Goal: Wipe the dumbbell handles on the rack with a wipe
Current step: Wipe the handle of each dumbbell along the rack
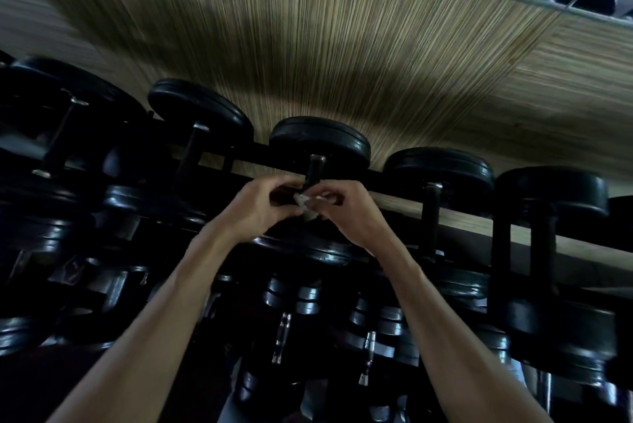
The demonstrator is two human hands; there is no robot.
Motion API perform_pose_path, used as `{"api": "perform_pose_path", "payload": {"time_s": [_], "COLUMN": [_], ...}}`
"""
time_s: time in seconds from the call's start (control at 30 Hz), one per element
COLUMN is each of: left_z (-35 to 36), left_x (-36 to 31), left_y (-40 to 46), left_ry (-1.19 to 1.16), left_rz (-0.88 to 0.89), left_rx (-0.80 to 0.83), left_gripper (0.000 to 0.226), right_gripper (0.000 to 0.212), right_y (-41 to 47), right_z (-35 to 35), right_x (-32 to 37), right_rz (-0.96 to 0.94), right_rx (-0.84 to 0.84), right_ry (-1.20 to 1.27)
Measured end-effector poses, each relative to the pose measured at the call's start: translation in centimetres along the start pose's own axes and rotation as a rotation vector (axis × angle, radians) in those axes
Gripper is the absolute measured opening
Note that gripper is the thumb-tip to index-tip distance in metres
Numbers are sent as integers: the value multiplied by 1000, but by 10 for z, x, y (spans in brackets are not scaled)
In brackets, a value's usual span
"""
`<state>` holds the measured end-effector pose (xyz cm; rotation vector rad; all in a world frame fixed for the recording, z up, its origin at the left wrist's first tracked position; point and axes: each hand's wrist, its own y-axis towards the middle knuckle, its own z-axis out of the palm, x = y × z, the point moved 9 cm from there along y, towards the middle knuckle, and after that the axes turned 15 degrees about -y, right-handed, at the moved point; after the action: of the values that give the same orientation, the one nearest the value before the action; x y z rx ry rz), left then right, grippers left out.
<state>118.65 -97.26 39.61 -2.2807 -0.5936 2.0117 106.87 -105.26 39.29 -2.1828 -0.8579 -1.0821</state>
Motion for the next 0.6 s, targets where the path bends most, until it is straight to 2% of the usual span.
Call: {"api": "perform_pose_path", "payload": {"time_s": [0.03, 0.1, 0.27, 0.33, 0.5, 0.6], "left_z": [4, 5, -28, -37, -16, -8], "left_x": [-3, -3, 13, 20, 20, 33], "left_y": [3, 8, 12, 23, 68, 80], "left_ry": [21, 49, 47, 114, 171, 26], "left_rz": [-3, 3, 20, -57, -138, -199], "left_rx": [41, 17, -410, -478, -359, -257], "left_gripper": [35, 21, 15, 12, 19, 20], "right_gripper": [6, 9, 9, 16, 24, 26], "right_y": [-3, -6, -27, -36, -43, -43], "right_z": [-2, -5, 6, 12, 12, 14], "right_x": [0, -11, -43, -47, -48, -48], "right_rz": [10, 80, 227, 269, 316, 303], "right_rx": [-35, -139, -372, -408, -475, -464], "right_ry": [68, 193, 206, 226, 301, 334]}}
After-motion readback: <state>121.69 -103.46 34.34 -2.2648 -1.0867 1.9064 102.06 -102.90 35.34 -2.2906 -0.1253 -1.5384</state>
